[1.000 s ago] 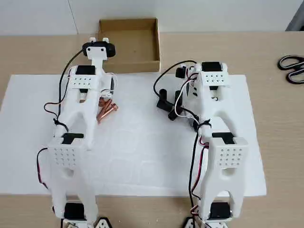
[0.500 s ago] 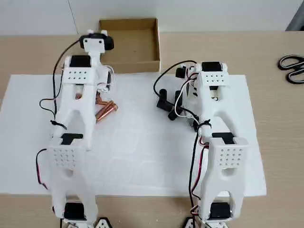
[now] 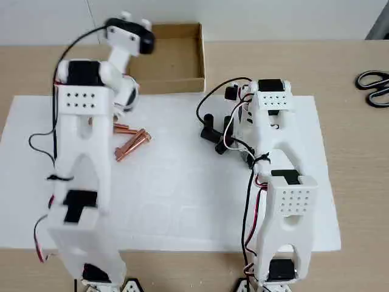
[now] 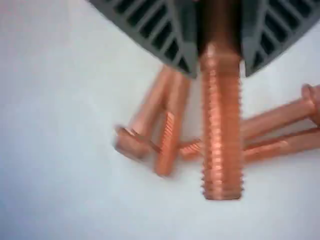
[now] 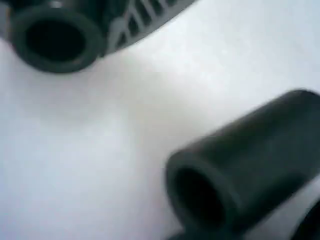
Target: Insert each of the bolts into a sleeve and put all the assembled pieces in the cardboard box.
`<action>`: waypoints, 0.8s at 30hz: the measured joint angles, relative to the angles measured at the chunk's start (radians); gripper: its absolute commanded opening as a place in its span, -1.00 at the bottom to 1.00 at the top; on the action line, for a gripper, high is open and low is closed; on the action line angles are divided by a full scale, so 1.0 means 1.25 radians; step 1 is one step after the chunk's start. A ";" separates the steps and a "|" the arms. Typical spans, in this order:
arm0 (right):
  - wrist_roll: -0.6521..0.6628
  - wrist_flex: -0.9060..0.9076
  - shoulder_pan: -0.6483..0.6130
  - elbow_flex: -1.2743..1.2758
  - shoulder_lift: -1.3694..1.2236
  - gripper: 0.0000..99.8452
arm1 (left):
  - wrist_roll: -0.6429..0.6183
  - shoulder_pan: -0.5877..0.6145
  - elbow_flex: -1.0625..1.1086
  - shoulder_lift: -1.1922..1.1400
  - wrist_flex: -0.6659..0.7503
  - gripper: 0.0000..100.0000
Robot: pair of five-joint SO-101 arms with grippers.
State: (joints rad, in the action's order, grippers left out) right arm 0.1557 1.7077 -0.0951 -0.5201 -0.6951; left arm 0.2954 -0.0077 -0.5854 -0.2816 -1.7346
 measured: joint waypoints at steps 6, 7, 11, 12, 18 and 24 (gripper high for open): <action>0.000 0.002 0.000 0.000 0.000 -0.99 | 0.081 -0.071 0.277 0.268 0.000 -0.99; 0.000 0.002 0.000 0.000 0.000 -0.99 | 0.101 -0.076 0.323 0.311 0.000 -0.99; 0.000 0.002 0.000 0.000 0.000 -0.99 | 0.190 -0.077 0.517 0.425 0.033 -0.99; 0.000 0.002 0.000 0.000 0.000 -0.99 | 0.218 -0.077 0.565 0.437 0.050 -0.99; 0.000 0.002 0.000 0.000 0.000 -0.99 | 0.411 -0.077 0.827 0.447 0.207 -0.99; 0.000 0.002 0.000 0.000 0.000 -0.99 | 0.490 -0.077 0.924 0.415 0.376 -0.99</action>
State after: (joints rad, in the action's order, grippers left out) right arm 0.1557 1.7108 -0.0951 -0.5201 -0.6951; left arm 0.9076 -0.1043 0.5700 0.2371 -1.2651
